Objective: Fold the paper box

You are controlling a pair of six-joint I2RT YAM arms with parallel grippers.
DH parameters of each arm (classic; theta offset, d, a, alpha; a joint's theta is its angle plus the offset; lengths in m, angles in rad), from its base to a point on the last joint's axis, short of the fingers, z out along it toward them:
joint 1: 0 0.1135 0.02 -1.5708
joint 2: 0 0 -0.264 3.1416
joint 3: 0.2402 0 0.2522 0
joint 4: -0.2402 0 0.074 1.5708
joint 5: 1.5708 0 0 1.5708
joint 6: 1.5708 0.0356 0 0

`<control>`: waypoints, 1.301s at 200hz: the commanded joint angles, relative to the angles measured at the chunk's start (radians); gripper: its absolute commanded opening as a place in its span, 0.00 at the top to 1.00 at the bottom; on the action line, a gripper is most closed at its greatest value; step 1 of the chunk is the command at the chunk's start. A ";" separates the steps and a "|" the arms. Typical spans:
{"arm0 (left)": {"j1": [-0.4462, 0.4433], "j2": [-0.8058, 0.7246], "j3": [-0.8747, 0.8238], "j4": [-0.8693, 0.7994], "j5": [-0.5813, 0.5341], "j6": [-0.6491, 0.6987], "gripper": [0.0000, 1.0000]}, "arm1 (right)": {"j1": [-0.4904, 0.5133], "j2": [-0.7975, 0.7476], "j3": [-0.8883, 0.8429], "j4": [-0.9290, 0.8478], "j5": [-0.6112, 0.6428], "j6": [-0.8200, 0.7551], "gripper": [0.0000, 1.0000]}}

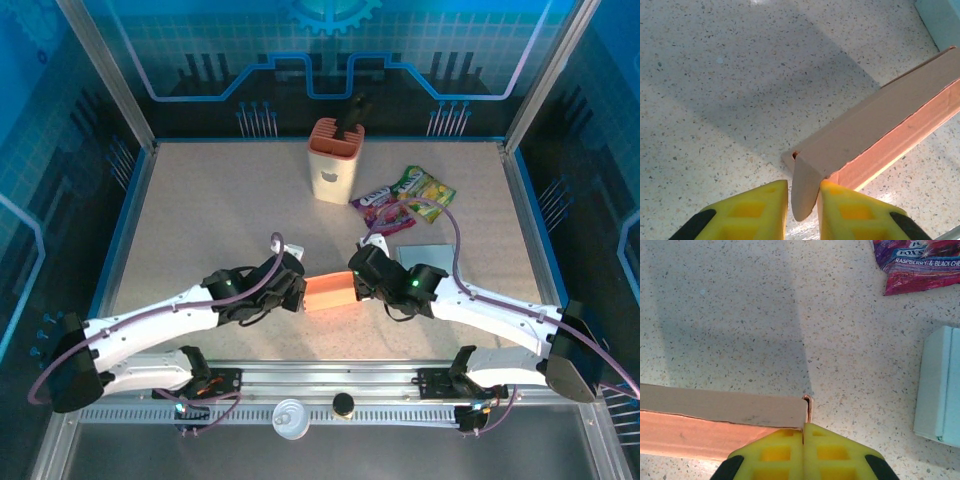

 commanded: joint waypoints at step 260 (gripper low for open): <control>-0.005 0.152 0.157 -0.071 0.006 -0.303 1.00 | 0.093 0.010 0.020 -0.029 0.108 0.103 1.00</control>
